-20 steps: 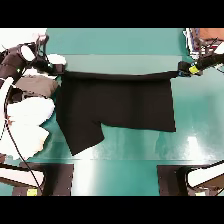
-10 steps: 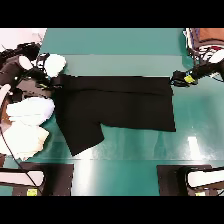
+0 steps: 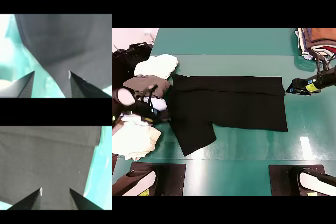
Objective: Fold the shirts.
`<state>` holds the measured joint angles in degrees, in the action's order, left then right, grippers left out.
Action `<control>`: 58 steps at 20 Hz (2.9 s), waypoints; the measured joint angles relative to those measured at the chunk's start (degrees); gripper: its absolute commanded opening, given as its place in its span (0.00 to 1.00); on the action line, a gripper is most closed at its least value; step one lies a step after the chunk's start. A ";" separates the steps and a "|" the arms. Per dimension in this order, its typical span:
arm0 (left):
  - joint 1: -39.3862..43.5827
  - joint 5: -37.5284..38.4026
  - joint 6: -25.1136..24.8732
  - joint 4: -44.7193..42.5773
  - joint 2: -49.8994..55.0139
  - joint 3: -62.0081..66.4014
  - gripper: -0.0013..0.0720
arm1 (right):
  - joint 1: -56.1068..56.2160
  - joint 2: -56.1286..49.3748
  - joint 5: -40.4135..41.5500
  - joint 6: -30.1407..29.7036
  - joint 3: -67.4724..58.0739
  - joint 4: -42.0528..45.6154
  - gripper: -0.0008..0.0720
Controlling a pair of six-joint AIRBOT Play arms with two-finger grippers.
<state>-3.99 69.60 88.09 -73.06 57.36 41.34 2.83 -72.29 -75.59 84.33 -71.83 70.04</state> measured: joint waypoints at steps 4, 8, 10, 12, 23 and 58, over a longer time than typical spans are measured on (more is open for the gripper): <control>0.00 -3.91 0.22 5.60 -3.98 -9.33 0.71 | 0.00 3.54 0.57 0.00 3.82 -1.29 0.54; 0.00 -9.33 0.13 11.37 -5.07 -14.10 0.70 | 0.00 4.70 0.61 0.00 4.63 -3.32 0.54; -0.04 -11.04 0.11 13.42 -5.33 -15.23 0.70 | 0.00 4.92 0.44 0.00 4.76 -4.11 0.54; -0.04 -12.39 0.07 13.94 -5.38 -15.96 0.21 | 0.00 5.01 -0.39 0.00 4.87 -4.24 0.54; -0.02 -11.34 -1.86 14.97 -6.12 -13.35 0.05 | -6.08 8.28 -3.10 0.00 17.40 -1.51 0.56; 0.00 2.58 -2.08 15.96 -16.24 2.80 0.05 | -5.66 16.52 -10.19 -0.15 15.47 8.07 0.03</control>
<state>-3.99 72.18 86.02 -57.10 41.12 44.14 -2.83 -55.77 -85.78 84.18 -56.36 78.11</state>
